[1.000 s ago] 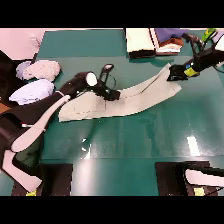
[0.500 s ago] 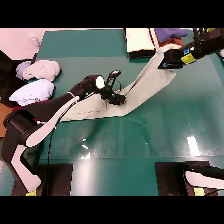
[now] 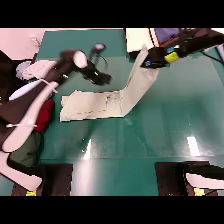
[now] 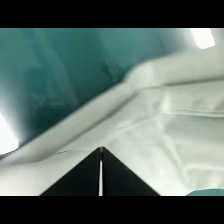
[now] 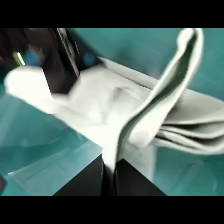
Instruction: Fold the shirts.
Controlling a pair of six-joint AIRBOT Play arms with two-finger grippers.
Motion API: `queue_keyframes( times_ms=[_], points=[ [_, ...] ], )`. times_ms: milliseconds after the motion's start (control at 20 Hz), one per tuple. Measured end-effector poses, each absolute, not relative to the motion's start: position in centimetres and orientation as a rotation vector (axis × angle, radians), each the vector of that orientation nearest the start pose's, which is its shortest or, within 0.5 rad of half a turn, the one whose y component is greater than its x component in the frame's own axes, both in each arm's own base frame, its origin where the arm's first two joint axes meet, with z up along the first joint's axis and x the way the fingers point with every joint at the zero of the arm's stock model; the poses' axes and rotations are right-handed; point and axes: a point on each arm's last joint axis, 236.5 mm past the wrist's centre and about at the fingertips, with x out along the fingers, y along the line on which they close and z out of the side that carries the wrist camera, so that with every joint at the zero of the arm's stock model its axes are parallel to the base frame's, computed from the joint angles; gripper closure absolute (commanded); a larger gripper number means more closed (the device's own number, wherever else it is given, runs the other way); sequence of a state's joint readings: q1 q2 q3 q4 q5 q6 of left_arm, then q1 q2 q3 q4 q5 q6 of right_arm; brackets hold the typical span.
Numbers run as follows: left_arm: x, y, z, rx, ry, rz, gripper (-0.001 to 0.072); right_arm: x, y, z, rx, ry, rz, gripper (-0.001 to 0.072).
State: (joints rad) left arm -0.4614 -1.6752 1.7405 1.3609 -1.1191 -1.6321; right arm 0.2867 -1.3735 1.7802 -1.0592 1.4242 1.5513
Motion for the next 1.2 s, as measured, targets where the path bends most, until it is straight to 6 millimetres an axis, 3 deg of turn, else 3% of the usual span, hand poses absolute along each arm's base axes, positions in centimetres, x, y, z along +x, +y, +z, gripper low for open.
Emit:
queue_keyframes(
  times_ms=[150,350,400,500,550,600,650,700,800,900,1000,1050,1100,1200],
  points=[
    [47.4,-20.1,12.4,0.045,0.977,-0.381,0.0681,37.3,29.0,19.8,0.179,1.032,0.808,0.0698],
    [46.9,-11.5,20.2,0.042,0.837,-0.228,0.0681,36.3,38.7,16.5,0.208,1.021,0.938,0.069],
    [46.4,-10.1,21.9,0.036,0.802,-0.203,0.0681,36.1,41.3,15.2,0.211,1.01,0.96,0.0587],
    [45.6,-8.0,24.1,0.037,0.759,-0.161,0.0681,35.6,46.2,13.0,0.205,0.963,1.008,0.0228],
    [45.2,-7.4,24.8,0.036,0.744,-0.148,0.0681,35.4,48.3,12.5,0.192,0.926,1.035,0.0175],
    [44.9,-6.9,25.4,0.038,0.732,-0.138,0.0681,35.1,50.2,12.2,0.172,0.889,1.064,0.0178],
    [44.6,-6.6,25.7,0.039,0.73,-0.131,0.0681,34.9,51.3,12.1,0.152,0.863,1.083,0.02],
    [44.3,-6.3,25.7,0.041,0.737,-0.125,0.0681,35.2,51.8,12.2,0.126,0.837,1.089,0.0277],
    [43.9,-5.8,25.8,0.044,0.744,-0.114,0.0681,36.1,50.6,11.5,0.055,0.844,1.057,0.0278],
    [43.5,-5.7,25.7,0.045,0.759,-0.112,0.0681,38.1,46.7,10.3,-0.021,0.882,0.975,0.0278],
    [43.2,-5.8,25.5,0.047,0.772,-0.115,0.0681,39.9,40.9,8.3,-0.069,0.968,0.856,0.0264],
    [43.1,-6.1,25.4,0.049,0.777,-0.122,0.0681,40.5,37.7,7.1,-0.073,1.025,0.788,0.0161],
    [43.0,-6.6,25.3,0.049,0.779,-0.135,0.0681,41.0,34.0,5.7,-0.067,1.089,0.71,0.0011],
    [42.9,-7.9,25.0,0.054,0.781,-0.165,0.0681,41.1,27.9,2.8,-0.011,1.214,0.578,0.0006]
  ],
)
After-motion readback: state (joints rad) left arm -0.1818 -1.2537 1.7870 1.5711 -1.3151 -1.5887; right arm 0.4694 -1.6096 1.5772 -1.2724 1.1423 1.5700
